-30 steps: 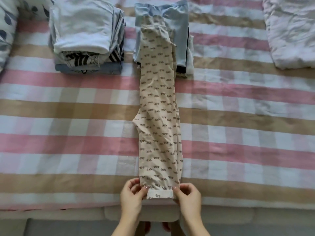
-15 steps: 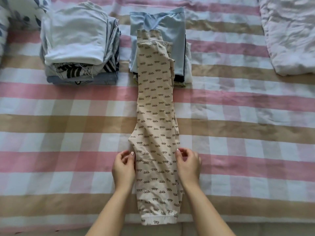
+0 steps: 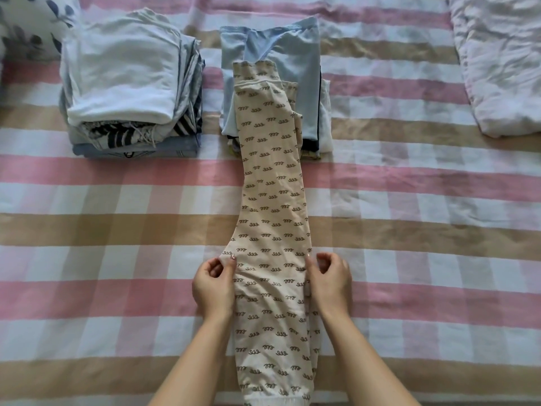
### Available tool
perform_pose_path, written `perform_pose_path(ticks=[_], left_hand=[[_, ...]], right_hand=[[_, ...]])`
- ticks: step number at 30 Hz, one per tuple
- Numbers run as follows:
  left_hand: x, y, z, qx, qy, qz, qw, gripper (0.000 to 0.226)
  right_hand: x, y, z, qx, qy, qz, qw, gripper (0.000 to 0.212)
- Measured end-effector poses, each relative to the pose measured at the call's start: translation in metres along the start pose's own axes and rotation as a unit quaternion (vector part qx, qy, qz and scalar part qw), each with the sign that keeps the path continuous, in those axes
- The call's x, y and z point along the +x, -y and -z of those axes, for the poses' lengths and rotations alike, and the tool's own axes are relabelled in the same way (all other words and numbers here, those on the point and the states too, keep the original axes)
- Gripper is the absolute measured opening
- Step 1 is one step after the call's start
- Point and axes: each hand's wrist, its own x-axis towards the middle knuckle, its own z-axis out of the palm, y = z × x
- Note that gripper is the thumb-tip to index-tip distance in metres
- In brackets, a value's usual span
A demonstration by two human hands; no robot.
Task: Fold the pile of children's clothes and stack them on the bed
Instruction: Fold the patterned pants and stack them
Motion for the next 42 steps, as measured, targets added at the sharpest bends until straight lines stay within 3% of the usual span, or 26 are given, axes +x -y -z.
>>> perform_pose_path(ticks=[7, 10, 12, 13, 15, 17, 20, 22, 27, 30, 32, 35, 37, 42], left_hand=[[0.009, 0.002, 0.008, 0.003, 0.028, -0.002, 1.0, 0.014], [-0.003, 0.004, 0.014, 0.021, 0.066, -0.021, 0.997, 0.015], [-0.016, 0.009, 0.022, 0.064, 0.075, -0.093, 0.991, 0.029], [-0.024, 0.013, 0.029, 0.111, 0.065, -0.177, 0.976, 0.032], [-0.042, 0.028, 0.041, 0.193, 0.084, -0.383, 0.899, 0.032], [-0.054, 0.047, 0.049, 0.241, 0.184, -0.526, 0.795, 0.029], [-0.056, 0.068, 0.062, 0.367, 0.289, -0.602, 0.648, 0.039], [-0.045, 0.072, 0.071, 0.428, 0.297, -0.591, 0.616, 0.047], [-0.033, 0.082, 0.09, 0.426, 0.329, -0.577, 0.614, 0.043], [-0.038, 0.094, 0.097, 0.395, 0.34, -0.622, 0.584, 0.039], [-0.038, 0.099, 0.097, 0.381, 0.323, -0.644, 0.579, 0.037], [-0.041, 0.102, 0.093, 0.352, 0.29, -0.653, 0.605, 0.03], [-0.047, 0.101, 0.094, 0.327, 0.272, -0.651, 0.629, 0.029], [-0.076, 0.114, 0.121, 0.278, 0.289, -0.653, 0.642, 0.023]], right_hand=[[0.01, 0.005, -0.002, -0.14, 0.021, 0.007, 0.99, 0.024], [-0.001, 0.001, 0.003, -0.092, 0.015, 0.063, 0.994, 0.019], [-0.015, -0.006, 0.011, -0.029, -0.002, 0.128, 0.991, 0.019], [-0.026, -0.013, 0.015, -0.023, -0.007, 0.177, 0.984, 0.019], [-0.052, -0.034, 0.022, -0.048, 0.006, 0.304, 0.951, 0.022], [-0.073, -0.058, 0.021, -0.122, 0.043, 0.436, 0.891, 0.025], [-0.078, -0.089, 0.019, -0.271, 0.091, 0.529, 0.799, 0.038], [-0.07, -0.101, 0.025, -0.324, 0.096, 0.512, 0.79, 0.045], [-0.067, -0.128, 0.038, -0.296, 0.088, 0.522, 0.795, 0.053], [-0.076, -0.135, 0.038, -0.297, 0.117, 0.583, 0.748, 0.053], [-0.077, -0.136, 0.033, -0.3, 0.114, 0.616, 0.719, 0.04], [-0.075, -0.129, 0.022, -0.268, 0.061, 0.634, 0.723, 0.024], [-0.077, -0.128, 0.022, -0.241, 0.043, 0.635, 0.733, 0.026], [-0.103, -0.151, 0.041, -0.206, 0.099, 0.644, 0.73, 0.019]])
